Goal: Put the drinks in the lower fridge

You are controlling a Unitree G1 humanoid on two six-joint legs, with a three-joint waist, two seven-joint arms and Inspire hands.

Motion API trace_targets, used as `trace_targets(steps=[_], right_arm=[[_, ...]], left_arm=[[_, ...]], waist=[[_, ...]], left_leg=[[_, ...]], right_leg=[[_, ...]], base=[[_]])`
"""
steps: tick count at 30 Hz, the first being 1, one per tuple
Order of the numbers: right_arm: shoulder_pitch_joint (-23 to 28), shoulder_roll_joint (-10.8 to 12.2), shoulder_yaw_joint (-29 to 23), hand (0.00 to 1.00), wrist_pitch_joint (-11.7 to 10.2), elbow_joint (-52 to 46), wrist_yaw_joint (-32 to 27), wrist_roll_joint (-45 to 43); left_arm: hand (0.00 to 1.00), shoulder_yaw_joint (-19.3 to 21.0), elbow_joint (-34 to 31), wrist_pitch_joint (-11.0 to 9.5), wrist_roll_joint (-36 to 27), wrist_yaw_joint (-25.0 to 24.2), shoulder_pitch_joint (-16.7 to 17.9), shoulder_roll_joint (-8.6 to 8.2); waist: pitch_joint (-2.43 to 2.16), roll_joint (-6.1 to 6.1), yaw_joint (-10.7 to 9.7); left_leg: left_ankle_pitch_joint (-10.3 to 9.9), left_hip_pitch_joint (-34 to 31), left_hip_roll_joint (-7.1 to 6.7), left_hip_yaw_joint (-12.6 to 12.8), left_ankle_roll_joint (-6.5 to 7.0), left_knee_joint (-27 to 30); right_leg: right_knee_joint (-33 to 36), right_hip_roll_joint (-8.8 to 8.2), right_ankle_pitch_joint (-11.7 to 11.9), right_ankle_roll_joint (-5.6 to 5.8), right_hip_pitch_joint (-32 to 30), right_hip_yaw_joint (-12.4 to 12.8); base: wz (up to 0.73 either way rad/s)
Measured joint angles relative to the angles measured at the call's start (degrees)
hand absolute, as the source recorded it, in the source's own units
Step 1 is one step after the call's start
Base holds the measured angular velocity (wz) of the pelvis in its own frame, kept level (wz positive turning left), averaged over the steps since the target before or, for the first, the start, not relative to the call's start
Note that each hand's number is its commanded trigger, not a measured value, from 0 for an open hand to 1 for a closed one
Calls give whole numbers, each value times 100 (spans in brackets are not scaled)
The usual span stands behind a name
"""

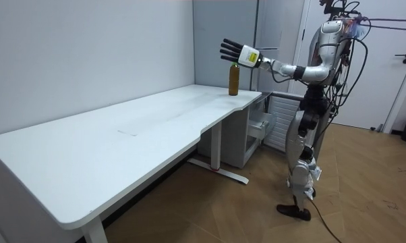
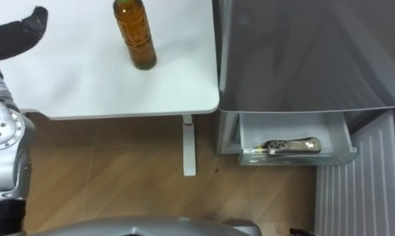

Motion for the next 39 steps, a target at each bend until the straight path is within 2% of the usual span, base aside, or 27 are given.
trace_targets(steps=[5,11,14,20,30,35,39], right_arm=[[-20,-3,-7,0,0,6,65,-20],[38,-4,-251,0,9,-2,233,-22],[28,-4,-258,0,10,-31,292,-28],[26,-2,-291,0,9,-100,412,-210],[63,-17,-290,0,-1,-155,485,-357],[65,-43,-291,0,116,-158,484,-712],[32,-39,-297,0,283,-262,462,-852]], left_arm=[[0,-79,0,50,-389,-339,0,0],[0,-71,88,59,-389,-726,-33,2],[0,-73,303,104,-397,-1005,-110,2],[0,-86,311,253,-505,-1587,-110,1],[0,-95,359,289,-624,-2191,-128,0],[0,-113,507,594,-1124,-2484,-129,-1],[0,-140,1153,719,-1623,-2616,-194,-1]], waist=[[1,-1,-82],[-5,13,-148],[-5,11,-153],[-15,-1,-168],[-29,11,-166],[-37,42,-181],[-32,39,-284]], left_leg=[[0,17,3,7,0,0],[0,37,4,16,1,-10],[1,19,6,22,2,-4],[1,-6,7,32,2,-10],[1,10,8,33,2,-13],[1,125,12,68,2,-45],[-1,166,20,120,4,-81]], right_leg=[[10,0,1,-1,7,-33],[49,1,1,-2,-7,-8],[78,1,1,-2,-38,7],[76,3,1,-2,-70,20],[89,5,5,-6,-28,21],[99,9,5,-6,39,64],[126,12,5,-6,74,119]], base=[[0],[0],[0],[0],[0],[-2],[-7]])
